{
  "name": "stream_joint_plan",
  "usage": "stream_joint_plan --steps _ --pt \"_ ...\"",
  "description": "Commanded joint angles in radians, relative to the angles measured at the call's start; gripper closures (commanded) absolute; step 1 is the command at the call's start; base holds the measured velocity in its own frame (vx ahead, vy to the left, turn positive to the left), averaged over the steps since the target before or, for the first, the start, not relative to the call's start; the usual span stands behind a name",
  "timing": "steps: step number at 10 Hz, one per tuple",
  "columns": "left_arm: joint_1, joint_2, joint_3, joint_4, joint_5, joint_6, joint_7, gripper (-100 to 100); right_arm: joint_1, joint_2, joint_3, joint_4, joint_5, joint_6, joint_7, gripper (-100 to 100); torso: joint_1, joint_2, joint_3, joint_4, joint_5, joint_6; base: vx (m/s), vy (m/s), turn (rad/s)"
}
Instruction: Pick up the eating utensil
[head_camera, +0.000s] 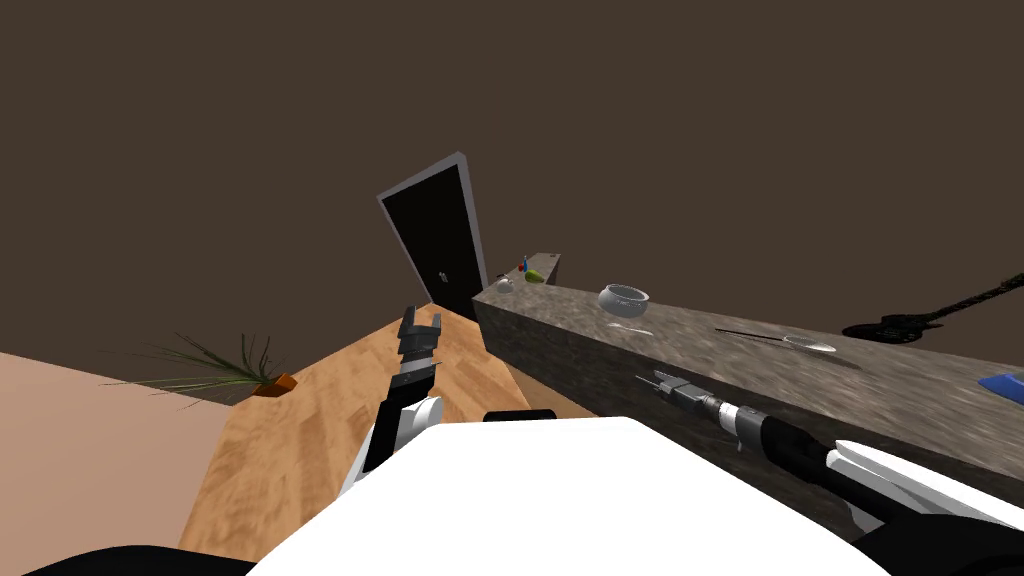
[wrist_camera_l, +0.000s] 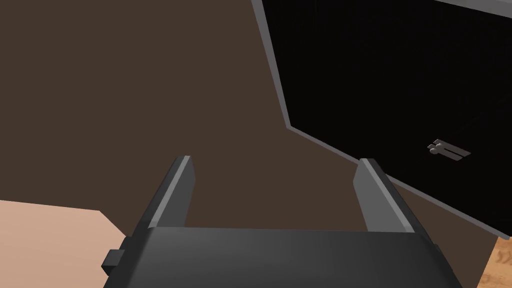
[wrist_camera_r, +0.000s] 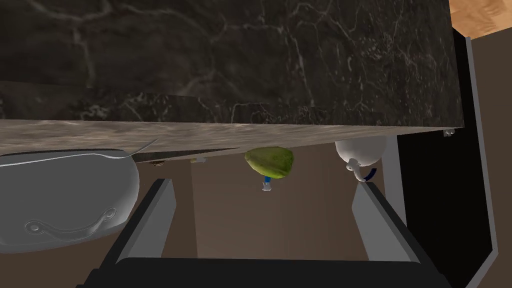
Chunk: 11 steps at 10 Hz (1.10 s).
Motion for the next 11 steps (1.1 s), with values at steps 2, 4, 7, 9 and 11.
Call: stream_joint_plan --steps 2,4,7,9,11 --pt "0.0 0.0 0.0 0.0 0.0 0.0 0.0 0 0.029 -0.062 0.017 0.08 0.033 -0.016 0.009 -100 -0.001 0.0 0.0 0.0 0.0 0.001 0.058 0.018 0.143" --pt "0.0 0.0 0.0 0.0 0.0 0.0 0.0 0 0.049 -0.105 0.027 0.135 0.053 -0.023 0.01 -100 -0.001 -0.002 -0.001 0.0 0.0 0.0 0.097 0.018 0.188" --pt "0.0 0.0 0.0 0.0 0.0 0.0 0.0 0 0.087 -0.184 0.05 0.213 0.092 -0.038 0.009 -100 -0.001 -0.002 -0.001 0.0 0.0 0.001 0.094 0.003 0.164" --pt "0.0 0.0 0.0 0.0 0.0 0.0 0.0 0 0.105 -0.219 0.063 0.255 0.11 -0.046 0.008 -100 -0.002 -0.002 -0.001 0.0 -0.001 0.001 0.085 -0.01 0.156" --pt "0.0 0.0 0.0 0.0 0.0 0.0 0.0 0 0.105 -0.219 0.063 0.266 0.11 -0.046 0.008 -100 -0.002 -0.001 -0.001 0.0 -0.001 0.001 0.055 -0.011 0.026"
